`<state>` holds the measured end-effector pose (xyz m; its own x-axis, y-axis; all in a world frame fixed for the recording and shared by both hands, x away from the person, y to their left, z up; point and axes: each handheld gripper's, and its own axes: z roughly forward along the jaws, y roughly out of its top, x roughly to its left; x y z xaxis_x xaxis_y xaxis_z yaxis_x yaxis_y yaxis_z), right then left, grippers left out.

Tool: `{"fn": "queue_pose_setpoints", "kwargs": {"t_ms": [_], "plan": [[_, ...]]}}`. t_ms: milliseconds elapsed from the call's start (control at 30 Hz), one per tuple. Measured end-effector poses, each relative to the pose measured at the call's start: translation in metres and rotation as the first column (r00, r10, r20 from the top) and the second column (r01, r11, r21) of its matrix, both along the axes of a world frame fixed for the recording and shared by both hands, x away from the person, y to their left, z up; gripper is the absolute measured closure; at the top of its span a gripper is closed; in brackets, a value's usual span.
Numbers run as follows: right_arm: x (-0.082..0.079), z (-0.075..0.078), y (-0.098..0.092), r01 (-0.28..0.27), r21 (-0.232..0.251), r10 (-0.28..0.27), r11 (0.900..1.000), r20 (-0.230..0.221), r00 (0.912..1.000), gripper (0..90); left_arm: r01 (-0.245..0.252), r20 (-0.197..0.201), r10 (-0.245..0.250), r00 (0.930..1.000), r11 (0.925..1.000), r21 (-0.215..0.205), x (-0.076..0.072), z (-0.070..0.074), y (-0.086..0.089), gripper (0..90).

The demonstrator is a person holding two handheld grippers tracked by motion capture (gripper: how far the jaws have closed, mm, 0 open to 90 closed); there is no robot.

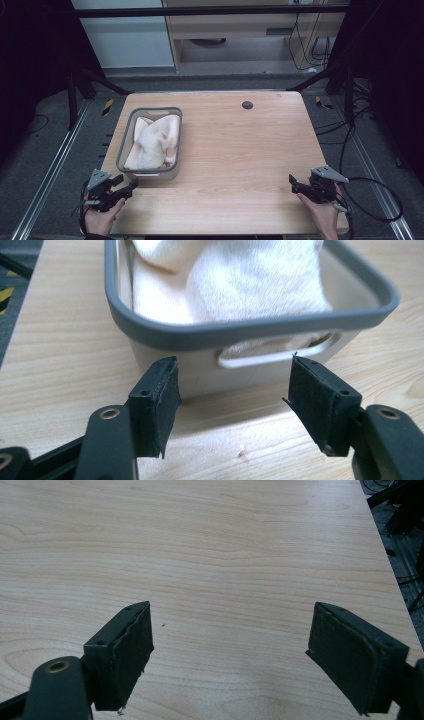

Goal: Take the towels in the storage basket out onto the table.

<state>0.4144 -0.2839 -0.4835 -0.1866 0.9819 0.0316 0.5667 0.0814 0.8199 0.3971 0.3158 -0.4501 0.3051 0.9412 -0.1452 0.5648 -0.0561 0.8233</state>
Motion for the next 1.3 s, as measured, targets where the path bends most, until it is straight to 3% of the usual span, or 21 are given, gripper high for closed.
{"fn": "queue_pose_setpoints", "kwargs": {"t_ms": [400,800,1100,1300], "plan": [[-0.002,-0.001,0.001,-0.025,-0.008,0.025,1.0,0.004,0.9997,19.1,0.022,0.064,-0.021,0.9977,0.9997,-0.014,0.001,0.028,-0.004,34.1],[-0.005,-0.004,0.002,-0.023,-0.026,0.023,0.999,-0.011,0.9997,19.1,0.049,0.097,-0.047,0.9942,0.9986,-0.018,0.008,0.052,-0.005,33.1],[-0.005,-0.005,0.004,-0.033,-0.023,0.033,0.999,-0.018,0.9993,19.7,0.069,0.091,-0.067,0.9936,0.9974,-0.022,0.02,0.065,-0.008,32.4],[-0.005,-0.005,0.004,-0.037,-0.027,0.036,0.999,-0.019,0.9992,19.5,0.083,0.081,-0.083,0.9932,0.9965,0.005,0.03,0.078,-0.012,32.3]]}}
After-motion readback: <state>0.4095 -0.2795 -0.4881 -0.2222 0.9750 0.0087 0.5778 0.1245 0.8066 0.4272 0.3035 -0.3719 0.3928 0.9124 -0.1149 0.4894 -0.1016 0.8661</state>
